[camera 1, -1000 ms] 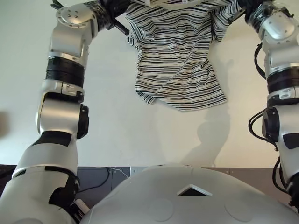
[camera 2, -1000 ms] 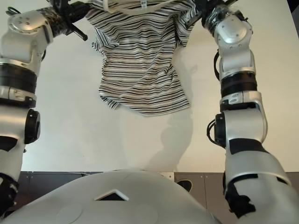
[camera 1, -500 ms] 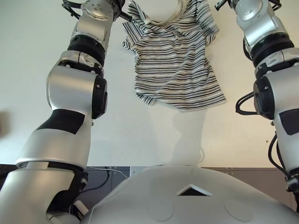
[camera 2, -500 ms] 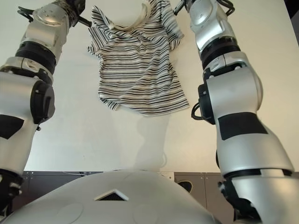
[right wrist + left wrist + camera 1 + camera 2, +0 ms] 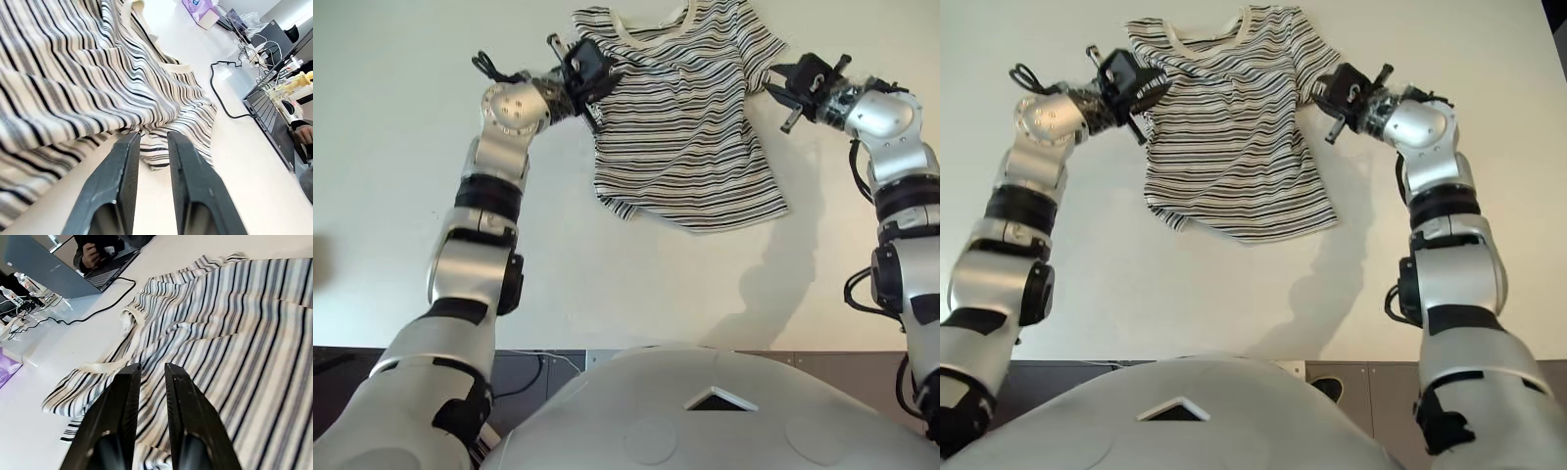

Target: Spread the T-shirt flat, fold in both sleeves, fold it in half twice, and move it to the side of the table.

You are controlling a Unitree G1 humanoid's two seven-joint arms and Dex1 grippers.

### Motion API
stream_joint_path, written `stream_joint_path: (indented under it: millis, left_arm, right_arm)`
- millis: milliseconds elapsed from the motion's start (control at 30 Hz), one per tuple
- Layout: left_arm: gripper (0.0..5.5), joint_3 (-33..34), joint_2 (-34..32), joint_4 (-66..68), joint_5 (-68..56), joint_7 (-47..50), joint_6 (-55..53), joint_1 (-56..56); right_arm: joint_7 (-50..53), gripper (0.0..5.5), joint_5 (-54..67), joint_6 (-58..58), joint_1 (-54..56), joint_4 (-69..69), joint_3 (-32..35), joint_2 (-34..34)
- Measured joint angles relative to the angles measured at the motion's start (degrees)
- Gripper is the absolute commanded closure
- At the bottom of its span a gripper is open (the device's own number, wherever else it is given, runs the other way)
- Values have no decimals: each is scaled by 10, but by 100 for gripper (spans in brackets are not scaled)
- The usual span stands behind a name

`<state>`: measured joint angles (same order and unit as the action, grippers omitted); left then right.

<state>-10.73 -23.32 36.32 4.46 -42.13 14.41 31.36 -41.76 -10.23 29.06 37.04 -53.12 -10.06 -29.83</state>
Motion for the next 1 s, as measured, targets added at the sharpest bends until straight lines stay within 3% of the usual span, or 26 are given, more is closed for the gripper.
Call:
stream_joint_path:
  millis: [200, 333, 500, 667, 1000]
  left_arm:
    - [464, 17, -85, -342, -84, -69, -85, -238]
    - [464, 15, -197, -554, -131, -161, -139, -369]
    - [464, -7, -206, -544, -103, -158, -147, -394]
    - [464, -21, -160, -485, -65, -106, -131, -342]
    - [464, -66, -138, -388, 16, -67, -62, -320]
  right_arm:
    - [-93, 451, 61, -18, -160, 221, 6, -70]
    - [-146, 451, 76, -30, -259, 354, 4, -134]
    - [-145, 451, 59, -36, -269, 373, -2, -142]
    - [-137, 451, 40, -34, -271, 365, -17, -141]
    - [-113, 451, 25, -25, -268, 345, -26, -133]
